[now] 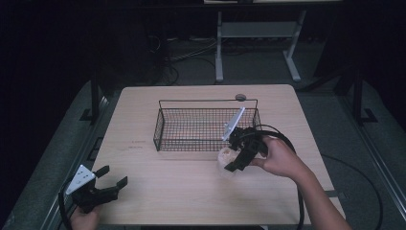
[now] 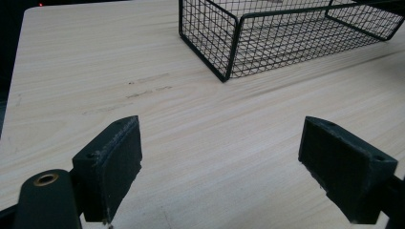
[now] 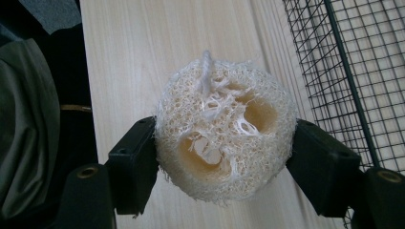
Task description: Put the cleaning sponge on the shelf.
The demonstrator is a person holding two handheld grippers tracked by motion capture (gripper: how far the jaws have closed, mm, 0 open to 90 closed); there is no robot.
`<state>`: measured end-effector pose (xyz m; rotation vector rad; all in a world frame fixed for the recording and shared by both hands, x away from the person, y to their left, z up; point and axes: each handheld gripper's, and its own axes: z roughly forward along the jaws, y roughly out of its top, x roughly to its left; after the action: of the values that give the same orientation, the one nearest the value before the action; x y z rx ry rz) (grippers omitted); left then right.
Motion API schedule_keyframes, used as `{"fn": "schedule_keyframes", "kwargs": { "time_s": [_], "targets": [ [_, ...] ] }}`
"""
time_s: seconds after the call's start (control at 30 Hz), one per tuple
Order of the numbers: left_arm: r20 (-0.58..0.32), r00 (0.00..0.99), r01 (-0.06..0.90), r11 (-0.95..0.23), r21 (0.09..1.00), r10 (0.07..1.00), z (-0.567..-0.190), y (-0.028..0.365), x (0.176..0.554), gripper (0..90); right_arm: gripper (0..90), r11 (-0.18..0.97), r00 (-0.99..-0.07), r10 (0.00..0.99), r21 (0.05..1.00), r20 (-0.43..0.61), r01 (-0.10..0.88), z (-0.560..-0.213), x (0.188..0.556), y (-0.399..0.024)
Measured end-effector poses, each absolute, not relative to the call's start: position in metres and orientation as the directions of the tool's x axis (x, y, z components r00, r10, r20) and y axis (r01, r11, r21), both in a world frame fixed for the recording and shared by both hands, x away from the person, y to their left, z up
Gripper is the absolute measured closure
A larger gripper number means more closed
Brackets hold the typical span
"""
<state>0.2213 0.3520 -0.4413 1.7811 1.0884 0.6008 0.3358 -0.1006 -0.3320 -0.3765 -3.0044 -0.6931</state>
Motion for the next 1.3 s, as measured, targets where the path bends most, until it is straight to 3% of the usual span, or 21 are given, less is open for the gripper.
{"fn": "schedule_keyframes", "kwargs": {
  "time_s": [1.3],
  "targets": [
    [-0.058, 0.487, 0.413, -0.171, 0.894, 0.872, -0.441, 0.351, 0.221, 14.0, 29.3, 0.864, -0.966, 0.247, 0.436, 0.072, 0.253, -0.301, 0.374, -0.094]
  ]
}}
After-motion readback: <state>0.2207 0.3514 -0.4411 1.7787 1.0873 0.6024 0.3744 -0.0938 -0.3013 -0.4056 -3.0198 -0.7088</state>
